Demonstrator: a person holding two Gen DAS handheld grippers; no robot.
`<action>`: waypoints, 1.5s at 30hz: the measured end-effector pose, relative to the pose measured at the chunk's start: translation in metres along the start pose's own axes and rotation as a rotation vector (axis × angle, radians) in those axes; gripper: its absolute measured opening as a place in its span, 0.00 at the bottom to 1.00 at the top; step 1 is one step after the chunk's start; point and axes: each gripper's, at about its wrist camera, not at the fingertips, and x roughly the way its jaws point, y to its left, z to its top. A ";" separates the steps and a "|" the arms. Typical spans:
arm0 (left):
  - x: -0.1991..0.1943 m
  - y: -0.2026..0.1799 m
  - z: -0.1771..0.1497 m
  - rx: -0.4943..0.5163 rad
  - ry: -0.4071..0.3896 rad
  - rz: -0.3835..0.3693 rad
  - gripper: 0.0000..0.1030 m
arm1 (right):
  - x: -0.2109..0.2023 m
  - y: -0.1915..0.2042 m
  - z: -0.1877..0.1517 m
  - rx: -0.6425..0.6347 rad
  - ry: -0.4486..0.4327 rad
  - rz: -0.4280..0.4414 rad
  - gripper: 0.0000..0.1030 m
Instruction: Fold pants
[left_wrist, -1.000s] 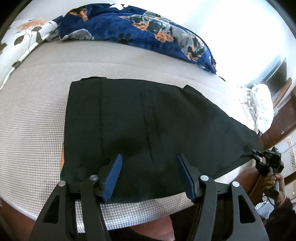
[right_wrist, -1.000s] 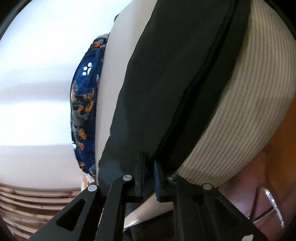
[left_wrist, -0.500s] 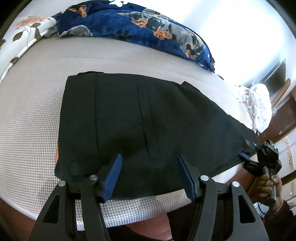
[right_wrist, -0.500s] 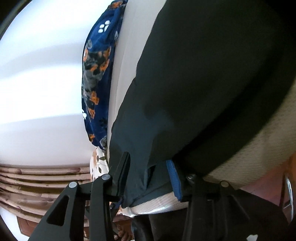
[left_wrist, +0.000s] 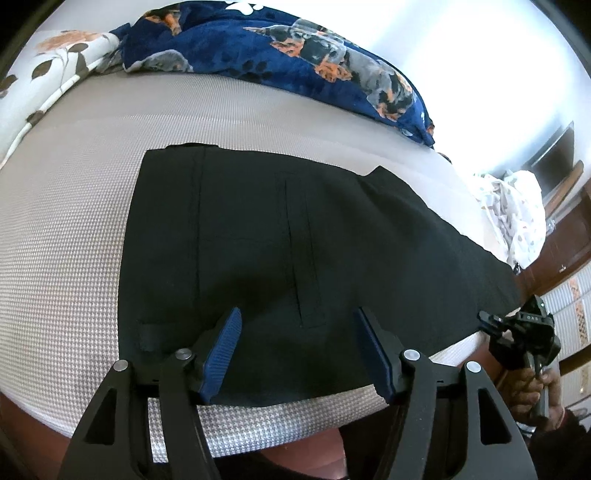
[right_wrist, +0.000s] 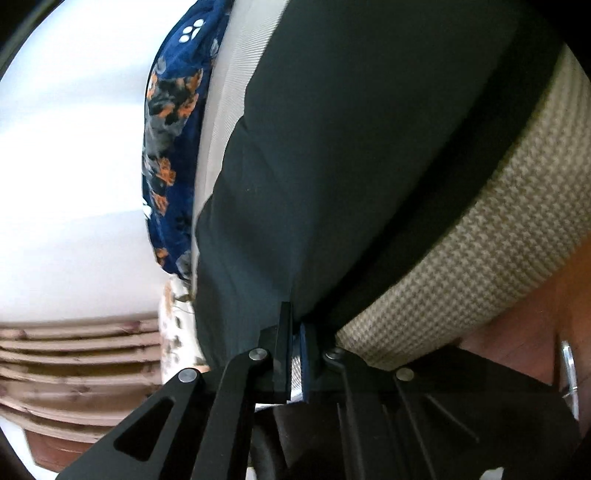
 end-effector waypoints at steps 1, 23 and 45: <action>0.000 -0.001 0.000 0.006 0.000 0.003 0.62 | 0.000 -0.001 0.001 0.011 0.008 0.014 0.05; 0.003 -0.003 0.001 0.012 0.006 0.015 0.63 | -0.201 -0.066 0.124 0.089 -0.441 0.019 0.16; 0.005 -0.005 0.003 0.010 0.015 0.022 0.65 | -0.241 -0.103 0.130 0.109 -0.569 -0.002 0.08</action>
